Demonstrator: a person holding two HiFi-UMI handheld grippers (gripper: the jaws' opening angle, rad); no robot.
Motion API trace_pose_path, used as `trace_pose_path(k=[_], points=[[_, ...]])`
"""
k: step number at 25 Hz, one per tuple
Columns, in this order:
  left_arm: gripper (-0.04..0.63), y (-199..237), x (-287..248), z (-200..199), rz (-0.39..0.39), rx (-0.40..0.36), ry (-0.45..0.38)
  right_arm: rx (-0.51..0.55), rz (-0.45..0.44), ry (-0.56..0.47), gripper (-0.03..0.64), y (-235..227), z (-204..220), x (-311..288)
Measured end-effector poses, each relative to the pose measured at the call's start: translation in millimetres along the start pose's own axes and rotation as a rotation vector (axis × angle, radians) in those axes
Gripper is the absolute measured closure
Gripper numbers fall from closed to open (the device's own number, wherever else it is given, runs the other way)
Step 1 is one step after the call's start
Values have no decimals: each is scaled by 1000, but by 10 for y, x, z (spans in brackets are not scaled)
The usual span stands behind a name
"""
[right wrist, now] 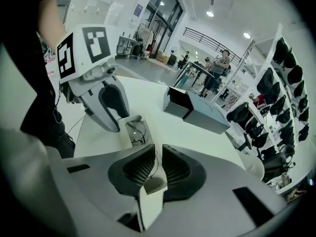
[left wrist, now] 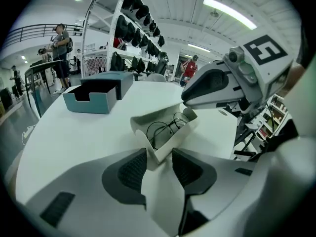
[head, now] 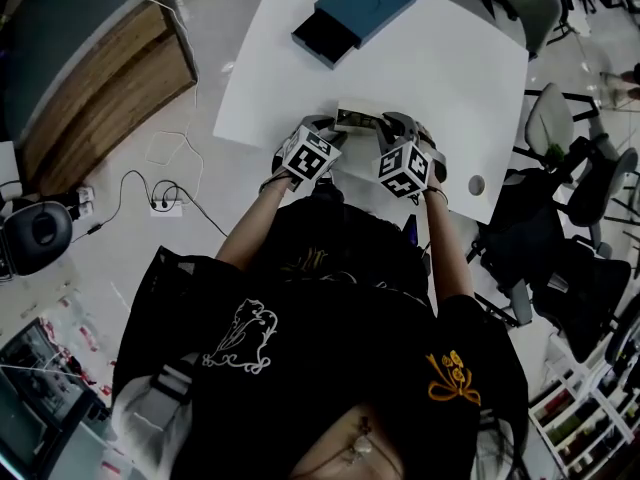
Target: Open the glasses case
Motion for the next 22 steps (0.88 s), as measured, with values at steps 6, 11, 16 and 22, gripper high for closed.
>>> trace_pose_path(k=[6, 11, 16, 22], points=[[430, -19, -8, 6, -4, -3, -7, 14, 28, 20, 561, -255, -41, -180], [430, -5, 7, 12, -19, -16, -10, 15, 46, 49, 560, -408, -52, -375], [431, -7, 20, 29, -32, -26, -11, 38, 34, 67, 558, -460, -70, -515], [433, -25, 11, 16, -54, -54, -12, 24, 38, 47, 552, -509, -79, -566]])
Point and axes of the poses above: the fingertips, and each gripper's own axes: x backward along the fingers, y to its left, z out of its underside, the point moved 6 cm from there along x, backward along the fingers, and after that the axes turned 13 degrees about -y, right-handed, at the moved point
